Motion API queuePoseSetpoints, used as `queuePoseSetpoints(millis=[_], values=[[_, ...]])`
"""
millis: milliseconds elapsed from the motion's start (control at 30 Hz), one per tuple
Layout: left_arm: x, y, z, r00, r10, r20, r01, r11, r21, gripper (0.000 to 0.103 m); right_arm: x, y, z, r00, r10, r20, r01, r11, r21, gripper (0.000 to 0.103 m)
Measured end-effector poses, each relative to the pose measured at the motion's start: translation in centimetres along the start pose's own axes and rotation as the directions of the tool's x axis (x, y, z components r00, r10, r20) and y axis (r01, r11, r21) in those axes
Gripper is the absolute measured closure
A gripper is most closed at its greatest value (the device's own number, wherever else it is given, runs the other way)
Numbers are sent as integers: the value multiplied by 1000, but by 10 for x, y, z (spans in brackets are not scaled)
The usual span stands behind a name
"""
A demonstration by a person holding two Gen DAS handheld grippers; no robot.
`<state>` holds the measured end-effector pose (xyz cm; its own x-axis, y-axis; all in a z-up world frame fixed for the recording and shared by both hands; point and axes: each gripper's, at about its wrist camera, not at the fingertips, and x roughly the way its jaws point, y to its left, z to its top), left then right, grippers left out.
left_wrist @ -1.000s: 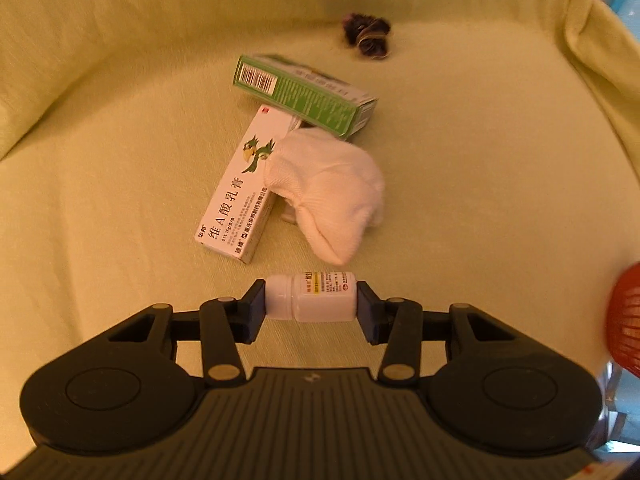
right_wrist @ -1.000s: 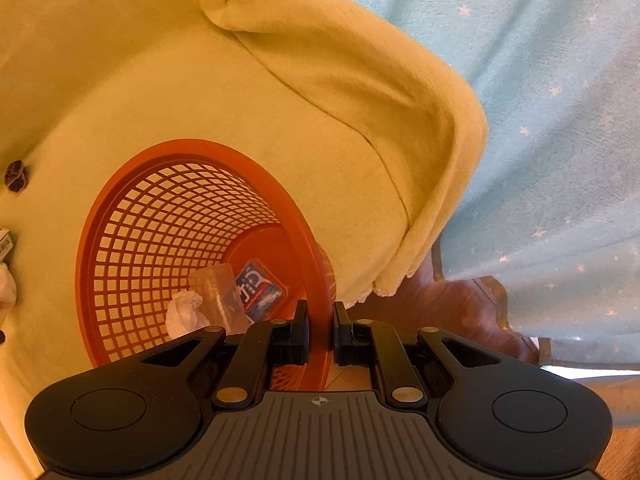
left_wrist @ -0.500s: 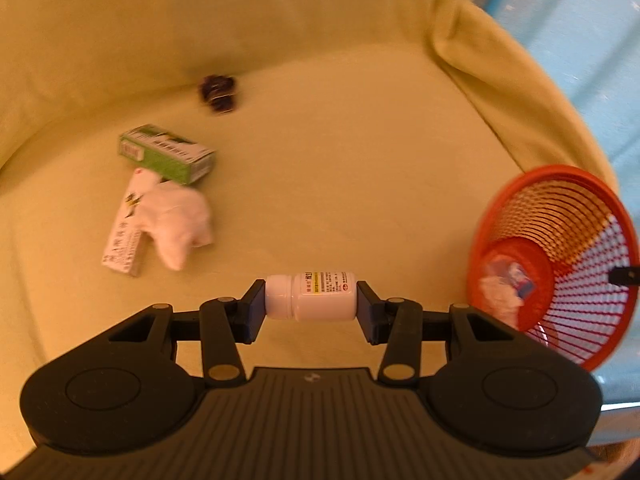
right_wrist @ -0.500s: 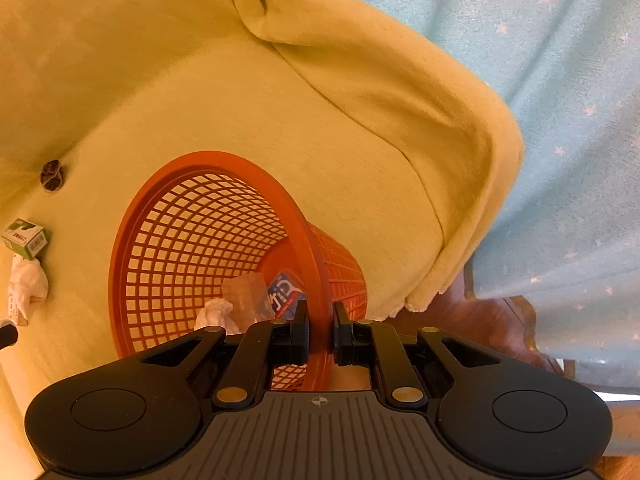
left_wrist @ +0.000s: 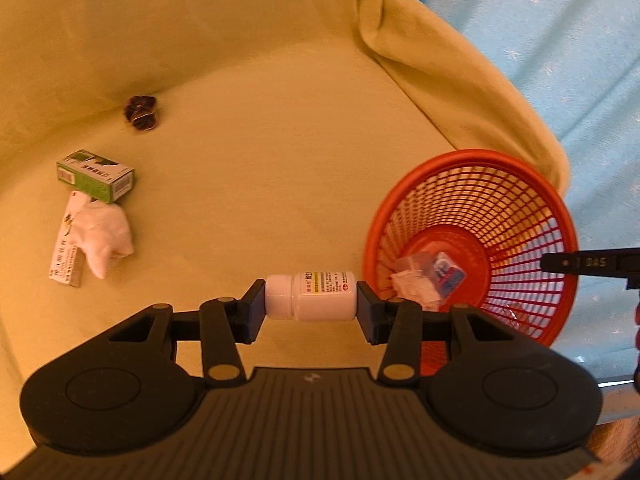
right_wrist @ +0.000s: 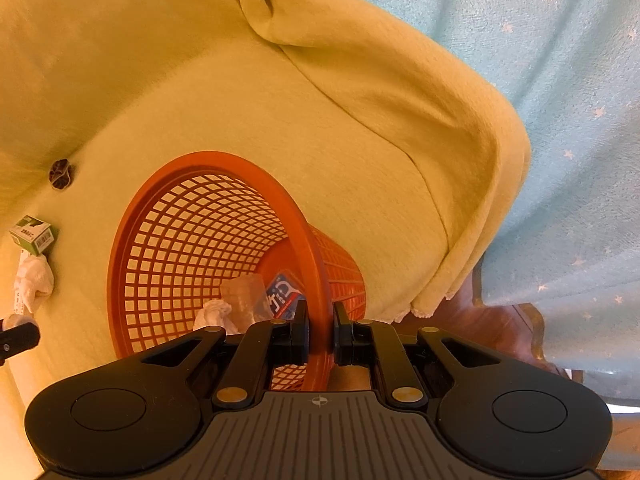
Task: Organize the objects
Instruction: 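Carry the pill bottle over the wastebasket and open the left gripper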
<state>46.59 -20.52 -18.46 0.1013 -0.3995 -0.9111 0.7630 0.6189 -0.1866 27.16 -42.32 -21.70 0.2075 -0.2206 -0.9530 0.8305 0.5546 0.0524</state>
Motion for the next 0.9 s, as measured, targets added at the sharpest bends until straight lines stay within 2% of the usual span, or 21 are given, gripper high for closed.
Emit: queuePoseSetpoints(millis=[400,900], values=[[13,-50,10,999,-30,-41,32,998,59,62,0,-10,-2,1000,27,-2,-27,1000,12,96],[21,-76,15,997,-57,-54,61,994,93,62,1,-14,-2,999,41,-2,-41,999,19,96]])
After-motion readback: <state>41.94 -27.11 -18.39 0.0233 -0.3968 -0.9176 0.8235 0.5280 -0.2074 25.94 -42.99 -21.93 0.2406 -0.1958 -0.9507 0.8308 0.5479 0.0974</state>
